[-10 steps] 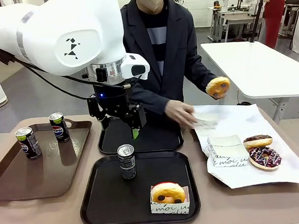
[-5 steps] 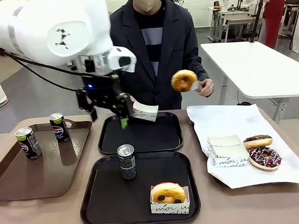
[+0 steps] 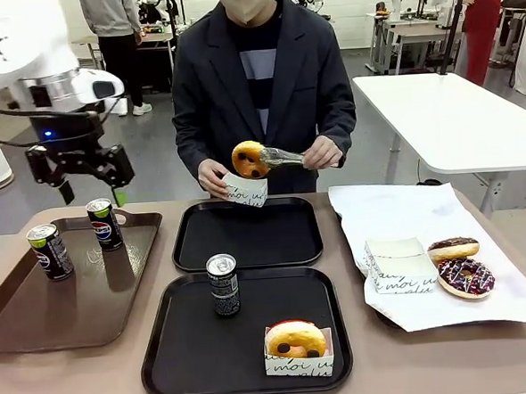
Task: Set up donuts and drinks on trays.
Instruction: Pick up one Pepsi coke from the Handle tray and place it on the Flat Tray without a Pepsi coke.
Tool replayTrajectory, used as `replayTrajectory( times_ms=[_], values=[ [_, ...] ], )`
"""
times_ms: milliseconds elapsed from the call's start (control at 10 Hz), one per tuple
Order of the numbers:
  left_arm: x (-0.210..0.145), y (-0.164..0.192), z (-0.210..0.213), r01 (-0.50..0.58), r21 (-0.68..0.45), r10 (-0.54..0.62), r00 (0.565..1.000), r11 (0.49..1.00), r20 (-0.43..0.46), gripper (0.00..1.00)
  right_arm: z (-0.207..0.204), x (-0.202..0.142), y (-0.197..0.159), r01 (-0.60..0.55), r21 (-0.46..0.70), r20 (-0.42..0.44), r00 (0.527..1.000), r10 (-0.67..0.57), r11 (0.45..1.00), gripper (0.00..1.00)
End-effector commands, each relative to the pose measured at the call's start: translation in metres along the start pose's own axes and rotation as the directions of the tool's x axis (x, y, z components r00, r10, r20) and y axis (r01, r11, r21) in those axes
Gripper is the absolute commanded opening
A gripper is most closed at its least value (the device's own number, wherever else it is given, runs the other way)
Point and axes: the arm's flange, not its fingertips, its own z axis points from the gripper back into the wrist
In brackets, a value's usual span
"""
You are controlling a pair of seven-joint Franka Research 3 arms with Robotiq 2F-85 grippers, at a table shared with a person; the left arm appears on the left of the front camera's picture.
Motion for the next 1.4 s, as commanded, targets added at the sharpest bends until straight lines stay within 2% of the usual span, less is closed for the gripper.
replayTrajectory(
  times_ms=[0, 100, 200, 300, 600, 700, 800, 900, 1100, 1200, 1300],
  values=[
    [0.001, 0.021, -0.014, -0.036, -0.059, 0.035, 0.999, 0.998, -0.014, 1.00, 0.000, 0.002, 0.001, -0.019, 0.026, 0.007, 1.000, 0.018, 0.999, 1.00],
    [0.014, 0.037, -0.018, -0.060, -0.065, 0.058, 0.998, 0.996, -0.025, 1.00, 0.000, 0.002, 0.001, -0.019, 0.026, 0.007, 1.000, 0.018, 0.999, 1.00],
    [0.009, 0.030, -0.022, 0.007, -0.139, -0.007, 1.000, 0.990, 0.003, 1.00, 0.000, 0.002, 0.001, -0.019, 0.026, 0.007, 1.000, 0.018, 0.999, 1.00],
    [0.005, 0.030, -0.014, -0.057, -0.031, 0.056, 0.998, 0.998, -0.029, 1.00, 0.000, 0.002, 0.001, -0.019, 0.026, 0.007, 1.000, 0.018, 0.999, 1.00],
    [0.005, 0.030, -0.014, -0.057, -0.031, 0.056, 0.998, 0.998, -0.029, 1.00, 0.000, 0.002, 0.001, -0.019, 0.026, 0.007, 1.000, 0.018, 0.999, 1.00],
    [0.008, 0.030, -0.018, -0.042, -0.062, 0.040, 0.999, 0.997, -0.028, 1.00, 0.000, 0.002, 0.001, -0.019, 0.026, 0.007, 1.000, 0.018, 0.999, 1.00],
    [0.027, 0.061, -0.026, -0.081, -0.024, 0.081, 0.997, 0.996, 0.012, 1.00, 0.000, 0.002, 0.001, -0.019, 0.026, 0.007, 1.000, 0.018, 0.999, 1.00],
    [0.044, 0.094, -0.038, -0.097, -0.045, 0.097, 0.995, 0.994, -0.002, 1.00, 0.000, 0.002, 0.001, -0.019, 0.026, 0.007, 1.000, 0.018, 0.999, 1.00],
    [0.056, 0.144, -0.059, -0.141, -0.084, 0.140, 0.990, 0.986, -0.024, 1.00, 0.000, 0.002, 0.001, -0.019, 0.026, 0.007, 1.000, 0.018, 0.999, 1.00],
    [0.058, 0.163, -0.067, -0.181, -0.029, 0.181, 0.984, 0.983, -0.006, 1.00, 0.000, 0.002, 0.001, -0.019, 0.026, 0.007, 1.000, 0.018, 0.999, 1.00],
    [0.055, 0.175, -0.076, -0.184, -0.049, 0.183, 0.983, 0.982, -0.013, 1.00, 0.000, 0.002, 0.001, -0.019, 0.026, 0.007, 1.000, 0.018, 0.999, 1.00]
  ],
)
